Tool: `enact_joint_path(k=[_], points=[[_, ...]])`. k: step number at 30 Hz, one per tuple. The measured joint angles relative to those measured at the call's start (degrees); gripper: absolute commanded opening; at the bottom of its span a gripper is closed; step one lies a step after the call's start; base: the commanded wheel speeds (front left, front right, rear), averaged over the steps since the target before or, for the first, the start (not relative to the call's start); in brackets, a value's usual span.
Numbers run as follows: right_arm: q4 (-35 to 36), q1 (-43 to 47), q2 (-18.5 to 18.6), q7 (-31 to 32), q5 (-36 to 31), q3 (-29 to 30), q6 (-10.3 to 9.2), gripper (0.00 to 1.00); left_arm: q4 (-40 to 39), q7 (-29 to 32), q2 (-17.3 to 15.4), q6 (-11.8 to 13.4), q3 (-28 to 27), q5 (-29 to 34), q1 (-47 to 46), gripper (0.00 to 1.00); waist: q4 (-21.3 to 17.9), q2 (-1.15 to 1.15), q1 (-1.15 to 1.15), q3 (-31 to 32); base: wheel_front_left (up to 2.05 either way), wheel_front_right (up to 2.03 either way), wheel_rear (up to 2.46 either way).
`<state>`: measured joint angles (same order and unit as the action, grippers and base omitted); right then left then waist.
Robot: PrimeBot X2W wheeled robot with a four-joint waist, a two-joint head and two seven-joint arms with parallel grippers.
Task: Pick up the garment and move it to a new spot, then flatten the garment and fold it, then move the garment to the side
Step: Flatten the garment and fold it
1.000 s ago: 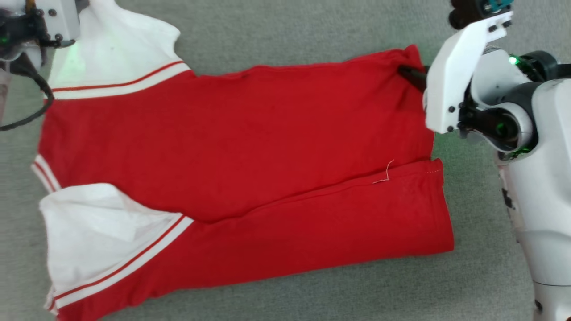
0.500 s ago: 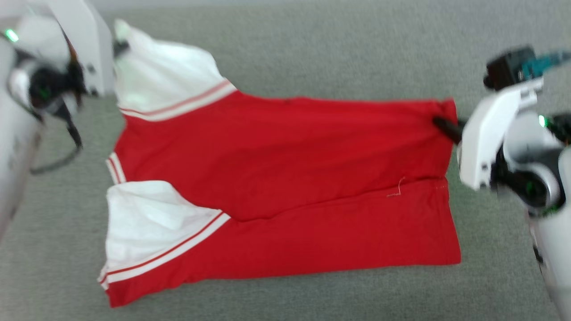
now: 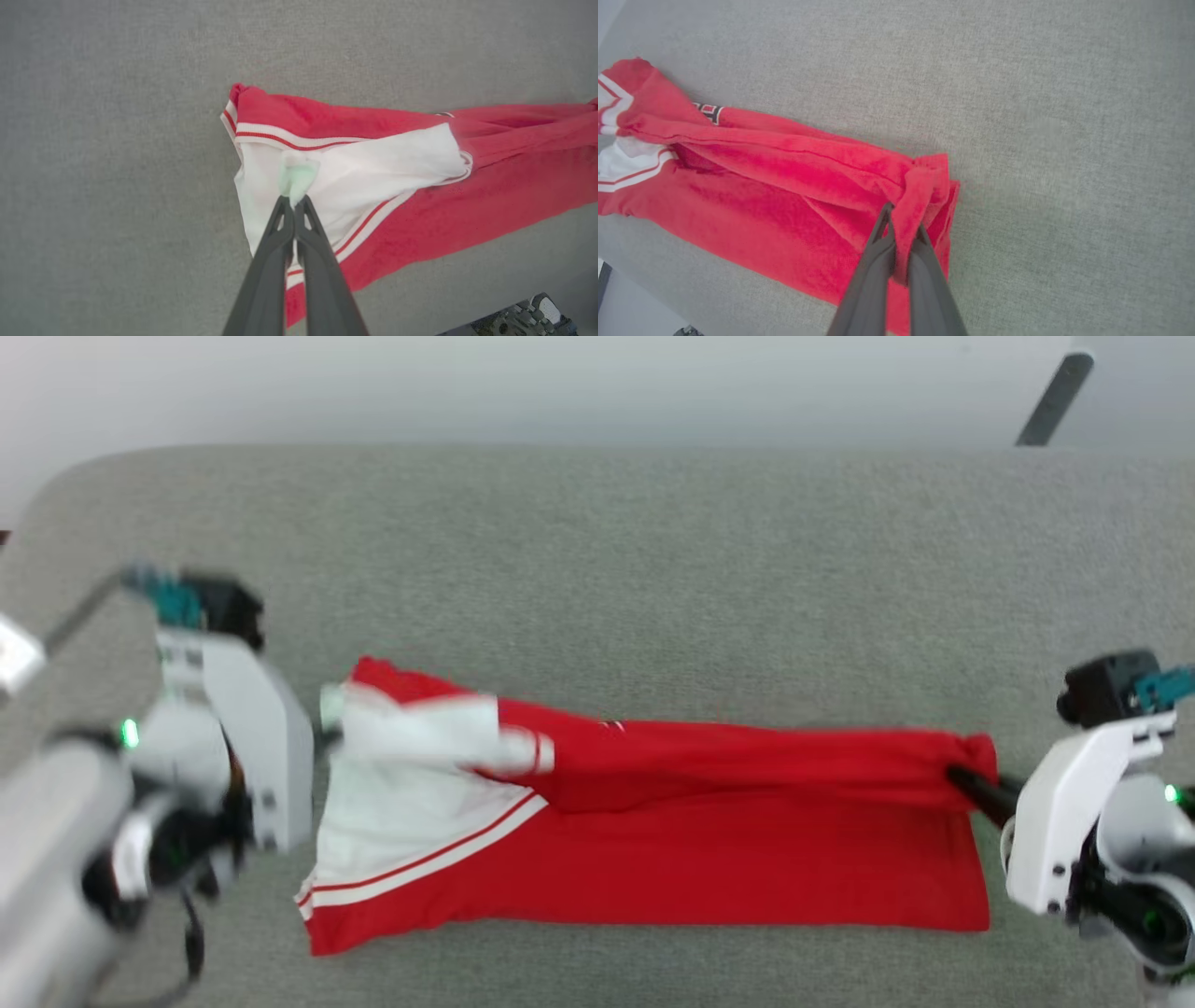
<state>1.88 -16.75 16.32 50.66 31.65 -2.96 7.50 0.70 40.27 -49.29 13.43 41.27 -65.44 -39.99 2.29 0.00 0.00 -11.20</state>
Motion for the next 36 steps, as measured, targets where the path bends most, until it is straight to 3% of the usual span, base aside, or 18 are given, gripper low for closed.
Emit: enact_joint_path(k=[6,14,16,17,19,20,21,22,23,30,36], points=[[1.20,3.80,-1.12,1.31,-1.11,1.11,0.00,0.00,-6.24,-1.87,-1.56,4.09,0.16,-3.32,9.93,0.00,0.86,0.00,0.00,0.93,0.00,0.00,0.00],[1.20,5.08,-1.87,2.59,-1.98,0.23,0.00,0.00,-4.79,-3.23,-0.71,3.94,1.71,-4.69,14.82,0.00,0.58,0.00,0.00,2.17,0.00,0.00,0.00],[1.23,5.82,-1.83,3.28,-1.98,-0.05,0.00,0.00,-4.79,-3.61,-0.60,3.75,1.74,-4.66,15.09,0.28,0.49,0.00,0.00,2.69,0.00,0.00,0.00],[1.31,6.04,-1.85,3.48,-1.98,-0.13,0.00,0.00,-4.87,-3.78,-0.64,3.75,1.76,-4.53,15.13,0.28,0.46,0.00,0.00,2.98,0.00,0.00,0.00],[1.93,6.58,-1.79,3.82,-1.96,-0.31,0.00,0.15,-5.04,-4.21,-0.77,3.81,1.65,-4.39,15.33,0.65,0.47,0.00,0.00,3.60,0.00,0.00,0.00],[2.22,6.84,-1.81,3.83,-1.96,-0.32,0.00,0.38,-5.28,-4.31,-0.86,3.80,1.66,-4.38,15.45,0.77,0.48,0.00,0.00,3.93,0.00,0.00,0.00],[2.54,6.99,-1.78,3.82,-1.97,-0.37,0.00,0.49,-5.55,-4.63,-0.97,3.71,1.69,-4.11,15.55,0.92,0.50,0.00,0.00,4.25,0.00,0.00,0.00],[2.90,7.10,-1.78,3.78,-1.97,-0.29,0.00,0.70,-5.64,-4.95,-1.03,3.71,1.60,-3.98,15.60,1.00,0.52,0.00,0.00,4.57,0.00,0.00,0.00],[3.11,7.16,-1.88,3.34,-1.98,-0.11,0.00,1.00,-5.69,-5.01,-1.11,3.71,1.60,-3.94,15.64,1.00,0.55,0.00,0.00,4.88,0.00,0.00,0.00],[4.23,7.91,-3.10,2.25,-2.35,0.63,0.00,1.00,-6.46,-7.31,-1.29,3.48,0.88,-3.90,16.95,1.00,0.66,0.00,0.00,7.05,0.00,0.00,0.00],[5.81,8.95,-4.54,-0.24,-3.45,1.83,0.00,1.00,-7.73,-12.99,-1.79,3.74,-0.97,-2.35,18.45,1.00,0.63,0.00,0.00,8.86,0.00,0.00,0.00]])
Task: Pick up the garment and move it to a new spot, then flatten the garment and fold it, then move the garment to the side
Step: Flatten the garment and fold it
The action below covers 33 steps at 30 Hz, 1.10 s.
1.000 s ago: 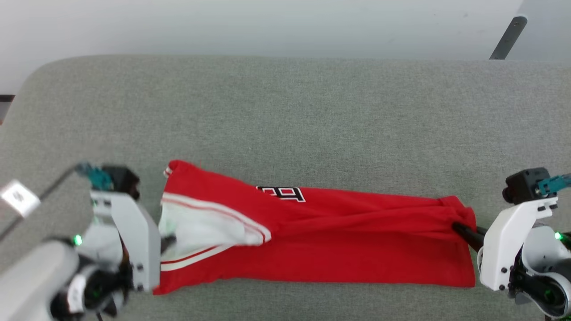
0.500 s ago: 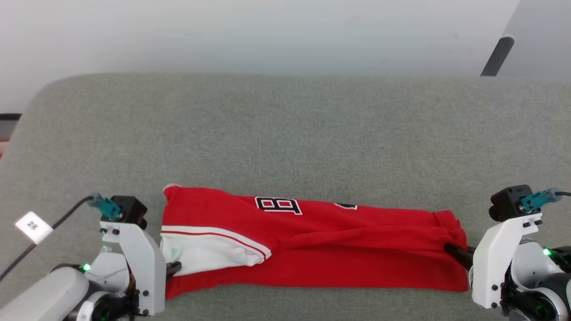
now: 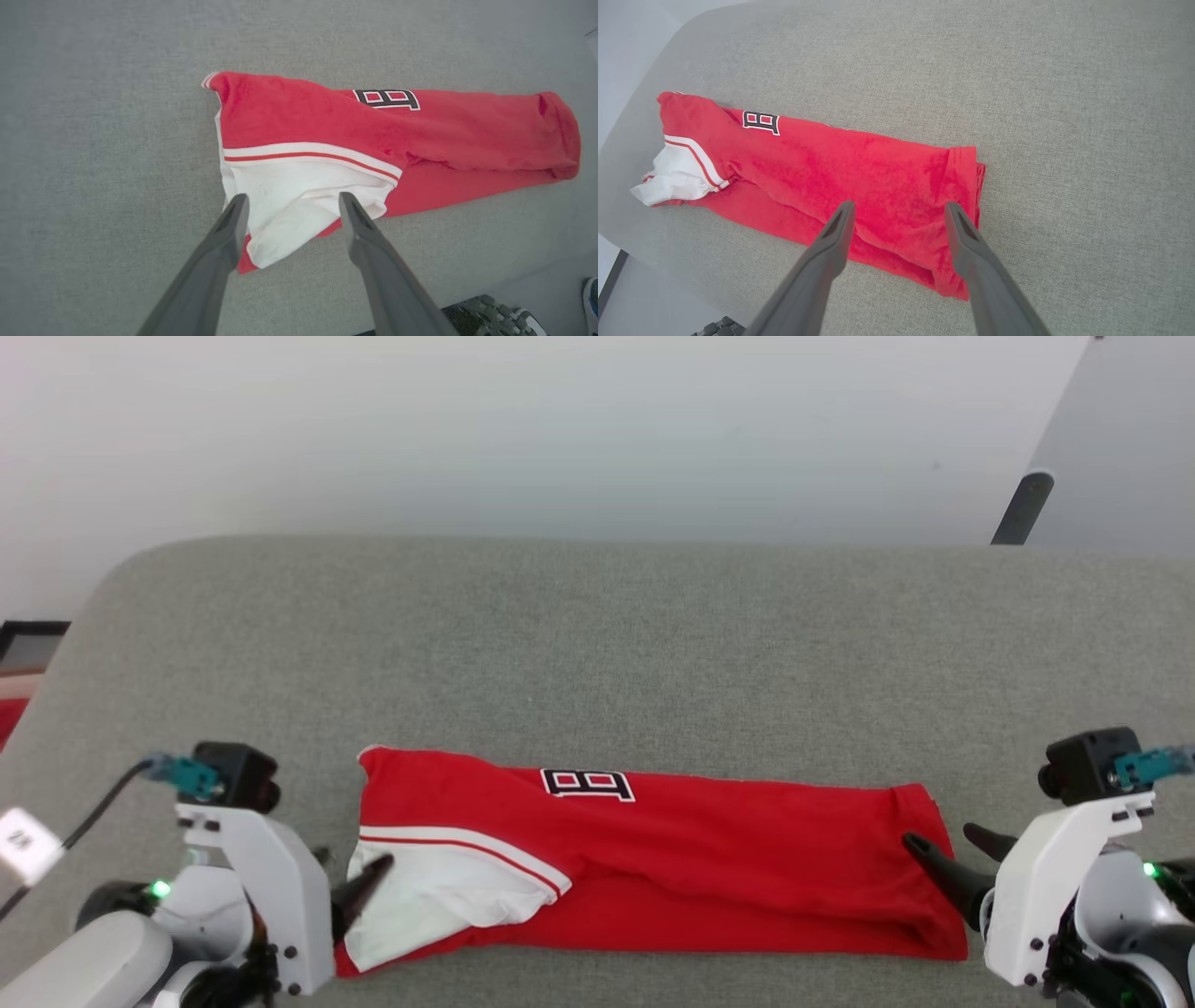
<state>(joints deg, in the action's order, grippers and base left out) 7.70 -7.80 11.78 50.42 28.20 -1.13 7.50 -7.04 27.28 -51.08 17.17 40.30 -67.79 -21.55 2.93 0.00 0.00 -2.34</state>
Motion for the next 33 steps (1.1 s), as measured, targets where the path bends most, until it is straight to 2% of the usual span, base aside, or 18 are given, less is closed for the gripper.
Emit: enact_joint_path(k=[9,19,26,33], points=[[0.49,3.77,-2.45,-4.88,-1.77,4.11,0.00,1.00,-1.21,-17.73,0.40,0.08,-4.61,4.32,6.15,1.00,0.42,0.00,0.00,2.53,0.00,0.00,0.00],[-0.64,6.49,-3.88,-4.61,-3.64,9.72,0.00,1.00,0.45,-37.28,1.23,-0.25,-10.42,6.43,15.60,1.00,2.18,0.00,0.00,3.75,0.00,0.00,0.00],[-2.00,6.99,-4.08,-3.03,-4.14,12.36,0.00,1.00,1.13,-41.84,3.03,-0.02,-14.19,8.26,21.30,1.00,3.67,0.00,0.00,3.35,0.00,0.00,0.00],[-3.91,5.78,-3.56,-0.78,-5.11,13.91,0.00,1.00,1.25,-42.25,8.57,-1.74,-20.81,10.98,25.63,1.00,5.04,0.00,0.00,1.23,0.00,0.00,0.00]])
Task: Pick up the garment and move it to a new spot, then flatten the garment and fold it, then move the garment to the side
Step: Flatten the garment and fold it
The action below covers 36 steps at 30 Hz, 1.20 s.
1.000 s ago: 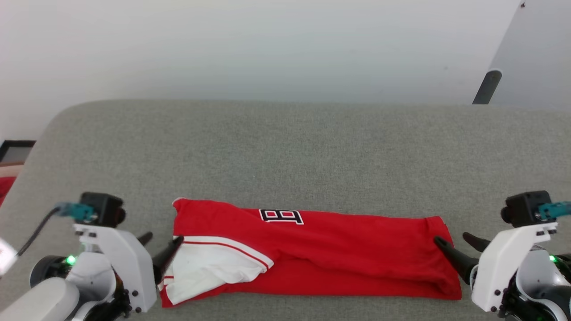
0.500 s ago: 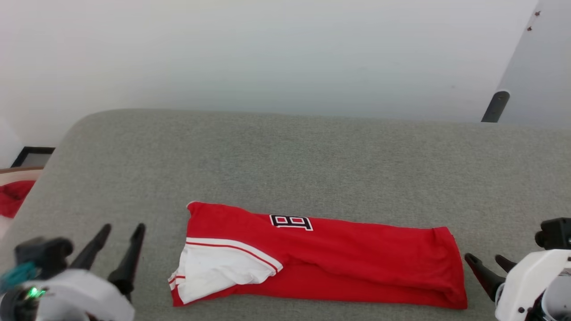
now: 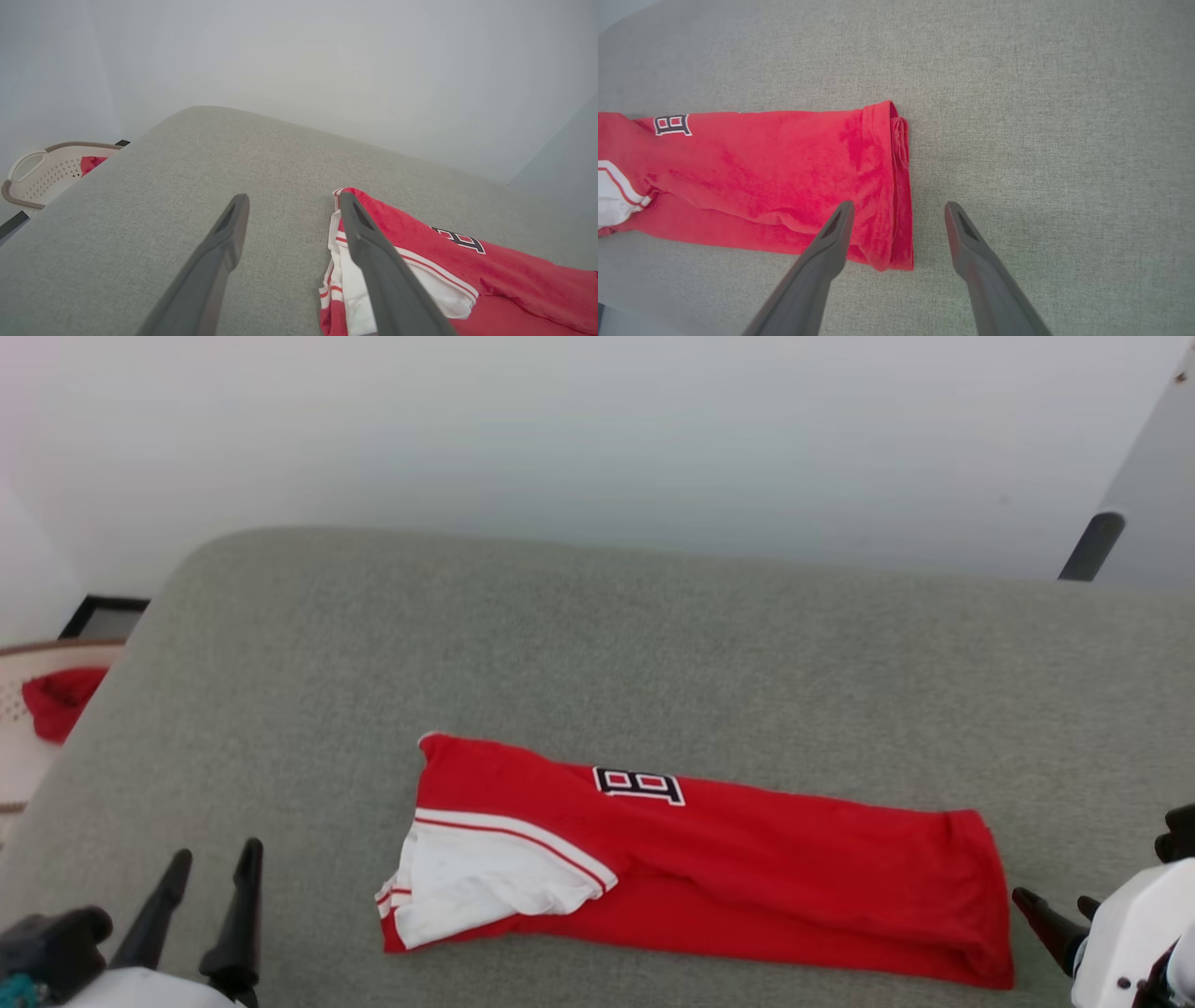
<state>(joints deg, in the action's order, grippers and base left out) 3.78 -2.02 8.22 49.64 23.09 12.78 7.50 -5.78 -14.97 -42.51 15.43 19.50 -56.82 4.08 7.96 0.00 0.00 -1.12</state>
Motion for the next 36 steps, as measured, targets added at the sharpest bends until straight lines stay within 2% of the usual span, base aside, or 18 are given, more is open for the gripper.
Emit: enact_joint_path(k=[8,17,21,22,23,26,32,36], points=[[-4.88,-4.22,0.62,2.58,-0.97,0.24,0.00,1.00,1.38,-0.01,5.56,-3.81,-2.86,3.45,1.21,1.00,1.75,0.00,0.00,-4.17,0.00,0.00,0.00],[-12.70,-8.76,0.74,5.37,-2.09,-0.57,0.00,1.00,3.25,-0.01,9.01,-6.12,-4.04,5.34,-0.29,1.00,3.89,0.00,0.00,-7.74,0.00,0.00,0.00],[-14.91,-10.88,1.96,5.93,-2.32,-2.30,-0.03,1.00,4.08,-0.01,10.17,-6.92,-4.11,5.47,-0.87,1.00,4.56,0.00,0.00,-8.81,0.00,0.00,0.00],[-15.47,-11.37,2.25,6.38,-1.78,-2.55,-0.04,0.60,4.26,-0.01,10.48,-7.17,-4.23,5.45,-0.94,1.00,4.69,0.00,0.00,-9.01,0.00,0.00,0.00],[-16.01,-11.82,2.67,6.97,-1.30,-3.07,-0.05,0.00,4.38,-0.01,10.73,-7.38,-4.32,5.45,-1.03,1.00,4.81,0.00,0.00,-9.18,0.00,0.00,0.00],[-16.82,-12.76,3.85,7.83,1.12,-4.30,-0.16,0.00,4.75,-0.01,11.38,-7.71,-4.72,5.49,-1.23,1.00,5.11,0.00,0.00,-9.46,0.00,0.00,0.00],[-17.51,-13.72,3.81,8.36,4.87,-4.81,-0.13,0.00,5.08,-0.01,12.58,-8.38,-6.09,5.50,-0.94,1.00,5.10,0.00,0.00,-9.14,0.00,0.00,0.00],[-17.84,-13.93,4.28,7.88,5.06,-4.58,-0.10,0.00,5.23,-0.01,13.17,-8.72,-6.89,5.68,-0.16,1.00,4.77,0.00,0.00,-8.68,0.00,0.00,0.00]])
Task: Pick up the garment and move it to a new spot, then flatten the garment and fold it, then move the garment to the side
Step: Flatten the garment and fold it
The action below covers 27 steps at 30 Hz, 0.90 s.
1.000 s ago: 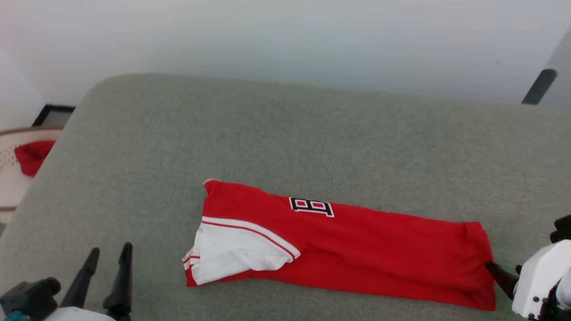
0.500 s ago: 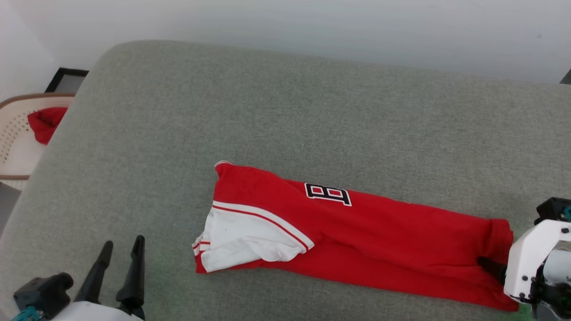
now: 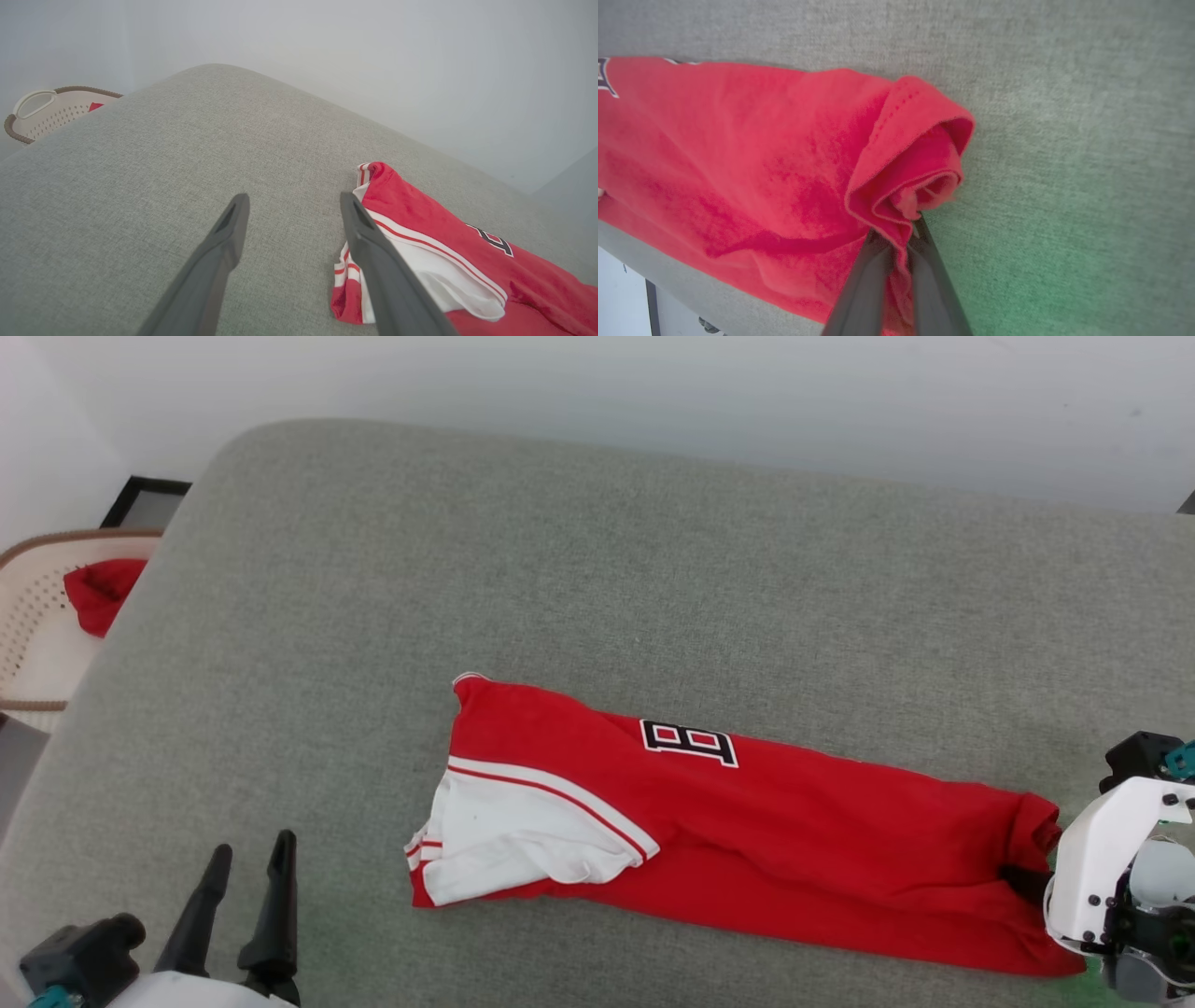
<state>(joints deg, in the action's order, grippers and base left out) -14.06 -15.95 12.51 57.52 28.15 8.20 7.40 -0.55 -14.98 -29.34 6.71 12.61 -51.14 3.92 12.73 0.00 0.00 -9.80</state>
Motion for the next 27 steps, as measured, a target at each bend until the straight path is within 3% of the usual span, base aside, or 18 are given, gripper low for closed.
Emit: enact_joint_path(k=[20,27], points=[[-8.68,-3.43,8.45,-2.91,-4.05,8.39,0.11,0.00,-0.04,0.00,-0.34,-0.65,-1.80,0.67,3.61,1.00,-3.38,0.00,0.00,4.00,0.00,0.00,0.00],[-5.14,-3.31,7.02,-1.25,-0.30,7.17,0.11,0.00,-0.03,0.00,-0.75,-0.71,-2.31,0.81,5.36,1.00,-4.56,0.00,0.00,6.14,0.00,0.00,0.00]])
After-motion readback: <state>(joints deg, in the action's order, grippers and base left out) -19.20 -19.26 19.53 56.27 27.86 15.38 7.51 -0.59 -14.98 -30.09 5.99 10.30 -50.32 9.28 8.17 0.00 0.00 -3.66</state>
